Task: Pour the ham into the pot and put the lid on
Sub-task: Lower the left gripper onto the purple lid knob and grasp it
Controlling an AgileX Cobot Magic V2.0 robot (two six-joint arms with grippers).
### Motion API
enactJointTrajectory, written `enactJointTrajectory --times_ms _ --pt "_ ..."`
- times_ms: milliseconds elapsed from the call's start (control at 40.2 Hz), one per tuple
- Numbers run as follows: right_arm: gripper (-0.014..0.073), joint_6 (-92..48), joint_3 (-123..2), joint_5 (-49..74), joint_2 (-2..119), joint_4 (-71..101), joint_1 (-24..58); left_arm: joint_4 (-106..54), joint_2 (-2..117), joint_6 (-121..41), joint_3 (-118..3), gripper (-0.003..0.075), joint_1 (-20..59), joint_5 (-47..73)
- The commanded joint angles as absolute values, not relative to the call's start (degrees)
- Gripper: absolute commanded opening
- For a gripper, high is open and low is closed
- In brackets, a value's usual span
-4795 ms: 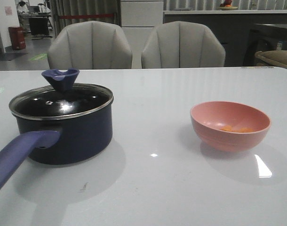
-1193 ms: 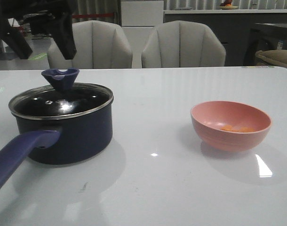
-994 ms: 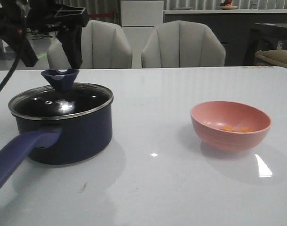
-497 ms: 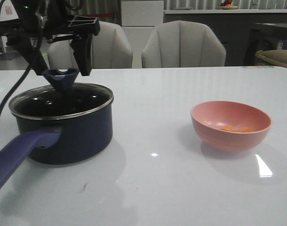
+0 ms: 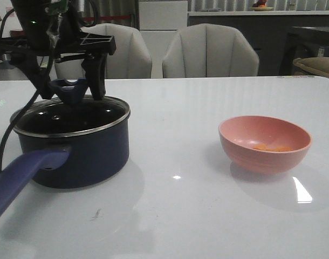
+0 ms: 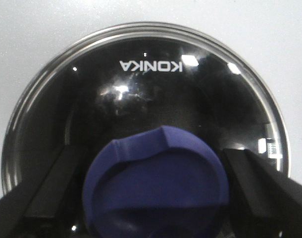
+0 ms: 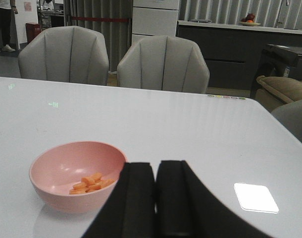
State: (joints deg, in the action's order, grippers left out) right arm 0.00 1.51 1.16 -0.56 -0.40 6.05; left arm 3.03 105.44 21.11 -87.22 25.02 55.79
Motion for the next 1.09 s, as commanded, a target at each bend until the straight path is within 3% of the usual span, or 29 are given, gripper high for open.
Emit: enactJointTrajectory --times_ms 0,199,1068 --pt "0.0147 0.0 1.2 -3.4 -1.7 -0.4 5.7 3.0 102.5 22.0 -89.0 0.0455 25.4 54.5" --pt "0.0147 0.0 1.2 -3.4 -1.7 -0.4 5.7 2.9 102.5 22.0 -89.0 0.0332 25.4 54.5" --pt "0.0147 0.0 1.2 -3.4 -1.8 -0.4 5.7 3.3 99.9 22.0 -89.0 0.0330 25.4 53.1"
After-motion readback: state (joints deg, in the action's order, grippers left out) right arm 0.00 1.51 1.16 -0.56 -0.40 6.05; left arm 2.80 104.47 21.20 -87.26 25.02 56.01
